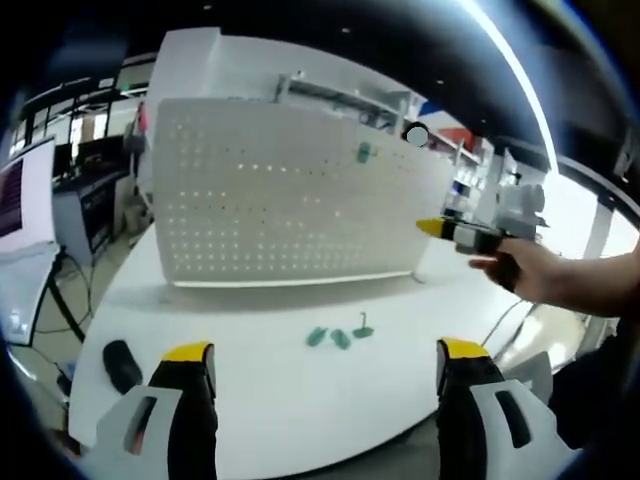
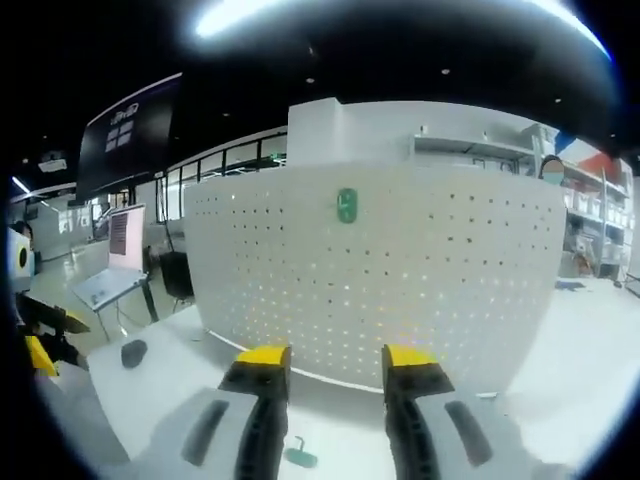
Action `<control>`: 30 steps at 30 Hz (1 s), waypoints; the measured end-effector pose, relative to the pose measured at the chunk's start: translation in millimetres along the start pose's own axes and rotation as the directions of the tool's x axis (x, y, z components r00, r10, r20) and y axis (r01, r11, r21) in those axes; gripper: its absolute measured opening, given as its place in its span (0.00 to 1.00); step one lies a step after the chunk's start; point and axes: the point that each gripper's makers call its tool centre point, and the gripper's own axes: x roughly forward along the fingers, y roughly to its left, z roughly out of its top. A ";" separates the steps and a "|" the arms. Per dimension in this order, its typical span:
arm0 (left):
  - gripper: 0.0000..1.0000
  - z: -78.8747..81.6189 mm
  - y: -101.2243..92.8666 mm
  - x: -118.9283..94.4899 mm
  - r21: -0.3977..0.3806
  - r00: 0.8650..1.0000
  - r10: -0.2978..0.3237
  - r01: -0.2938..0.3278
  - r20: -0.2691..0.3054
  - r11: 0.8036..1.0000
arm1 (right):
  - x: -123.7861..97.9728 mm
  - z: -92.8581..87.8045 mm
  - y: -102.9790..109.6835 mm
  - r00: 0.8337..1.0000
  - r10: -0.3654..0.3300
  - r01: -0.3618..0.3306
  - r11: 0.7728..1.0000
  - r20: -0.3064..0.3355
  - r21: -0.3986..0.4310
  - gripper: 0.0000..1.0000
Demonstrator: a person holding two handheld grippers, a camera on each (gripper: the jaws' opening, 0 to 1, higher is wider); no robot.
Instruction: Insert the hook assembly into the mounting plate slot until the hook locks in place.
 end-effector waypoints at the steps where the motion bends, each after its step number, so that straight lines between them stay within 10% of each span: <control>1: 0.92 -0.8 0.0 -0.2 -0.006 1.000 -0.001 0.001 -0.001 1.000 | -3.4 -3.9 0.6 1.000 0.004 -0.004 1.000 -0.008 0.003 0.35; 30: 0.92 -34.2 -18.0 2.0 -0.012 0.994 -0.036 0.035 -0.106 0.999 | -76.5 -87.8 31.1 0.967 0.149 -0.161 0.986 -0.205 -0.043 0.39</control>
